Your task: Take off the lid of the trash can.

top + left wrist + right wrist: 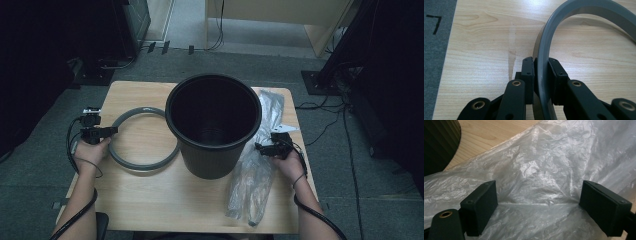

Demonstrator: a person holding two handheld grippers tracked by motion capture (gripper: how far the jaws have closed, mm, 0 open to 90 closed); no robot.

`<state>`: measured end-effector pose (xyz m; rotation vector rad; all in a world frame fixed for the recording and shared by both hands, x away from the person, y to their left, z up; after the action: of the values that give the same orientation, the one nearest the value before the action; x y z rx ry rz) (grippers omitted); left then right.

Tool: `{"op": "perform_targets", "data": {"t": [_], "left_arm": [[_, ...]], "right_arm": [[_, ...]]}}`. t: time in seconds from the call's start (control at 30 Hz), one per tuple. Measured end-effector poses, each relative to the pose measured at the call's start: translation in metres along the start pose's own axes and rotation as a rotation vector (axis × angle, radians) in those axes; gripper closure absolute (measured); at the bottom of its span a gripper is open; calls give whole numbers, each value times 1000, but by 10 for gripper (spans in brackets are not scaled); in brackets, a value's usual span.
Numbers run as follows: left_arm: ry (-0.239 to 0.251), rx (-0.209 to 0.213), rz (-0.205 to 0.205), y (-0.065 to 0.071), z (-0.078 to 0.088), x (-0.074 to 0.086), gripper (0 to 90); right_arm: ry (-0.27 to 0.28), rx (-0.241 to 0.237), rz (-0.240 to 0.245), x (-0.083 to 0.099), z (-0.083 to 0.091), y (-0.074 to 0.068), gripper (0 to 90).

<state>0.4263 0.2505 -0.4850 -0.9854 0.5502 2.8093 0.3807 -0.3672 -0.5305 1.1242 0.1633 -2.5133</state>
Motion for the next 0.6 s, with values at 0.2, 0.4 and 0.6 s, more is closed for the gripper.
{"op": "perform_targets", "data": {"t": [0.2, 0.4, 0.6], "left_arm": [[-2, 12, 4, -3, -4, 3, 767], [8, 13, 5, -11, -7, 7, 768], [8, 11, -9, -12, -10, 10, 765]], "right_arm": [[0, 0, 0, 0, 0, 0, 142], [-1, -1, 0, 0, 0, 0, 142], [0, -1, 0, 0, 0, 0, 142]]}}
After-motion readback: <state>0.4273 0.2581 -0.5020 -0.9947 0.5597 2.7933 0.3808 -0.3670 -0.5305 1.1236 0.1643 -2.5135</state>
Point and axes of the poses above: each handheld gripper's, and its own axes: z roughly backward along the jaws, x roughly out of its underside, y roughly to its right, the point moved 1 cm from there along -z, roughly forward along the jaws, and after that the axes turned 7 degrees about x, right-handed, at the moved point
